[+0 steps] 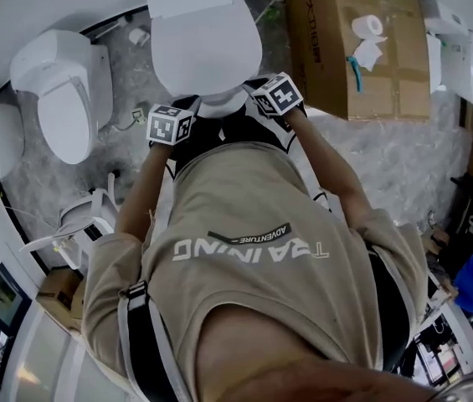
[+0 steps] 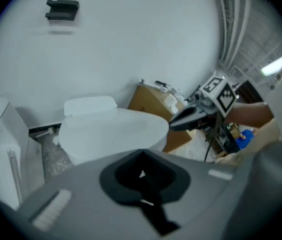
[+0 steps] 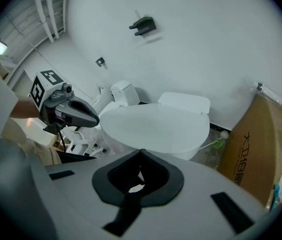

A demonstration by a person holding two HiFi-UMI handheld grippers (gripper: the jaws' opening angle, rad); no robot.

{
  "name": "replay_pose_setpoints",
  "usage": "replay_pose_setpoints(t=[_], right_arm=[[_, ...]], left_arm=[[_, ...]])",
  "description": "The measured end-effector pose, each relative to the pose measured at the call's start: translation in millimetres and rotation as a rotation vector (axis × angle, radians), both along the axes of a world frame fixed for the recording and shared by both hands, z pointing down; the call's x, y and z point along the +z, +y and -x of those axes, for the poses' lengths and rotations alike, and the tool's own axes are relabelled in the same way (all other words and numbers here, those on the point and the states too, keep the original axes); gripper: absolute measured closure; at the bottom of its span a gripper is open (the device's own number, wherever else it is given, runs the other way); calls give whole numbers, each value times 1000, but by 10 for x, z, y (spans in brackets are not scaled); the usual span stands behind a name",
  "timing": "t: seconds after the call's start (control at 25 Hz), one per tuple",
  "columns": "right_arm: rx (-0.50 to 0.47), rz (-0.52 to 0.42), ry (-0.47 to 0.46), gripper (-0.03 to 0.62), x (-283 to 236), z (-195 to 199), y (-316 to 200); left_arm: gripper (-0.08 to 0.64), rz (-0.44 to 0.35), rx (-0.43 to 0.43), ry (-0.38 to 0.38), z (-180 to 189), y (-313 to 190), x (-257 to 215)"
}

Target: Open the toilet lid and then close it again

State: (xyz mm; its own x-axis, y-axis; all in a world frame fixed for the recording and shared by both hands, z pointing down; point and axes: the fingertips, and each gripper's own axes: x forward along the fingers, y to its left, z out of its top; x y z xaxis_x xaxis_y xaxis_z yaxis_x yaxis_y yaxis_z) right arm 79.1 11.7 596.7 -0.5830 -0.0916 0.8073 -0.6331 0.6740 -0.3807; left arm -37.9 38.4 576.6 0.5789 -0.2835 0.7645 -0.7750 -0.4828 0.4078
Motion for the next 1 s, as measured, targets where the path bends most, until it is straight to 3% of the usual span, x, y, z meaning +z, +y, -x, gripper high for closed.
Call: replay_pose_setpoints(t=[0.32,0.6,1.0], right_arm=[[-17,35,10,578,423,-12,341],[19,120,24,578,820,-22,643],[-5,152,72,578,1443,-88,970]], left_arm=[[555,108,10,-48,-9,330,439],[555,202,52,-50,-38,633,843],[555,334,107,-32,-118,940,1481]])
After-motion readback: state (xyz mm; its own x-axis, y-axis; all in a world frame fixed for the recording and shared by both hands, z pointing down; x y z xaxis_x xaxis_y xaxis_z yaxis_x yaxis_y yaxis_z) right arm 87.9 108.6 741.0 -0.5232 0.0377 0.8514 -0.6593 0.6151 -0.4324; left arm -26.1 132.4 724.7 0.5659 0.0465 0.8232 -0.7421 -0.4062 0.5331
